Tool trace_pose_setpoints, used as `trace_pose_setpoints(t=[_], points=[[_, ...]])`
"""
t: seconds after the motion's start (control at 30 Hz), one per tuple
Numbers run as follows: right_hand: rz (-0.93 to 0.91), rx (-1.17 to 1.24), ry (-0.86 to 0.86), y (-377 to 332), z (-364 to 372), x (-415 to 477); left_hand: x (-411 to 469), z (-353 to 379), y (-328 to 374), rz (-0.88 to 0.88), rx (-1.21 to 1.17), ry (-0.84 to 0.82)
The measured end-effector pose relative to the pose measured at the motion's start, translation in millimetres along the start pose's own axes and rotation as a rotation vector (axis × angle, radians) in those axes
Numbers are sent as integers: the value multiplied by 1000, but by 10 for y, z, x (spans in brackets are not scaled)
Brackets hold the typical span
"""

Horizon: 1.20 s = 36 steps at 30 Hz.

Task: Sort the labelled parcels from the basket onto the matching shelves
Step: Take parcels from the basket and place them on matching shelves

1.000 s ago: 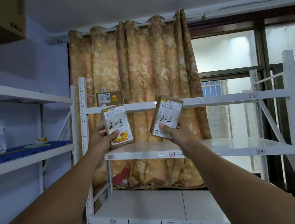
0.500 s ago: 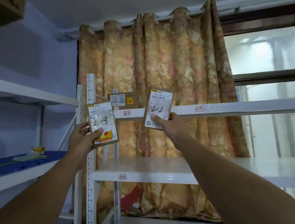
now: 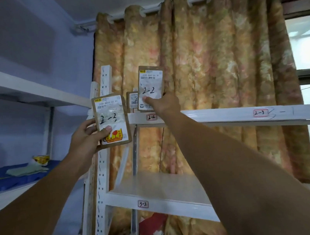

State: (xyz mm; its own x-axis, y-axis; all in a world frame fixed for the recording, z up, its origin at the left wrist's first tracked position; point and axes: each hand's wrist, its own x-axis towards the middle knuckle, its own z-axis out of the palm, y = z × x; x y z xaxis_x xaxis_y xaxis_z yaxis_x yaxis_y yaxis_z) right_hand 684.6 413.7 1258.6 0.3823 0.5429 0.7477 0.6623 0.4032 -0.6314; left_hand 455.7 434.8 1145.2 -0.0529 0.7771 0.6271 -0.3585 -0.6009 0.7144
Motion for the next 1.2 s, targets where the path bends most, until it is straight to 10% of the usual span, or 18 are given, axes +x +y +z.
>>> trace_pose_setpoints(t=[1.2], points=[[35,-397,-154,518,1321,1293,903,-66,-789,2,95,-1]])
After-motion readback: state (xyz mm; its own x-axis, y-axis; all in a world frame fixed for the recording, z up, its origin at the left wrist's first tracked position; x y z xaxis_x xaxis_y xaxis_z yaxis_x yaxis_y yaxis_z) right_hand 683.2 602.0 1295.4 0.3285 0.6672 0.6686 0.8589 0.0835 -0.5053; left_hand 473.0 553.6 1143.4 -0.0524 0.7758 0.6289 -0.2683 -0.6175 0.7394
